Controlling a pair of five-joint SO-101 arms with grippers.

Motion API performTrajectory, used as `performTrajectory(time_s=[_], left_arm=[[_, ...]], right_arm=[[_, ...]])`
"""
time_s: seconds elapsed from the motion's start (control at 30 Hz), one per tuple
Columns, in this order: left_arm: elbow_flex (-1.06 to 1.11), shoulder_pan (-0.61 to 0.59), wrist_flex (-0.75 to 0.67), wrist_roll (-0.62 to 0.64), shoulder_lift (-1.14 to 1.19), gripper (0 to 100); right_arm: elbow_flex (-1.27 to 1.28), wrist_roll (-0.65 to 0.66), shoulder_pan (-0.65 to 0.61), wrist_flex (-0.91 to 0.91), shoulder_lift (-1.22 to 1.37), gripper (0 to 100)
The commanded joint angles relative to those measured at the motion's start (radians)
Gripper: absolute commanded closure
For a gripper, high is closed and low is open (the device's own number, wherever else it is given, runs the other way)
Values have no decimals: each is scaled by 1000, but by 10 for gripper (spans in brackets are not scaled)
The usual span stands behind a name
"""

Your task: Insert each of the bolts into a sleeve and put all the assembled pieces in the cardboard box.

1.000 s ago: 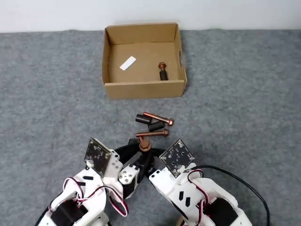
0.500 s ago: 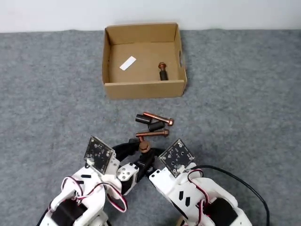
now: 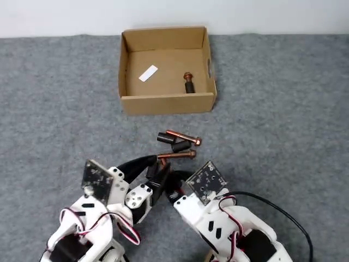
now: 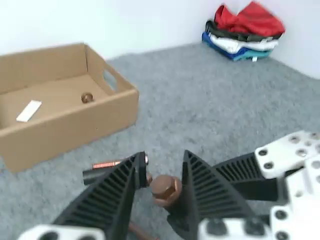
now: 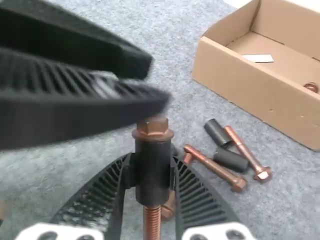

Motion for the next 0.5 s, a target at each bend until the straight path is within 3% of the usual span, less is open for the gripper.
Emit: performTrajectory(time_s=[0.0,0.3,0.47], left_arm=[[-70,-11,0,-8,-6,984],[15,-404,8,-11,-8,996],[154,-488,2,-11,-8,996]], right_arm=[[-29,-31,85,-38,-4,991],[-97,-77,338,-110,30,991],[-210,-143,397,-211,260,991]])
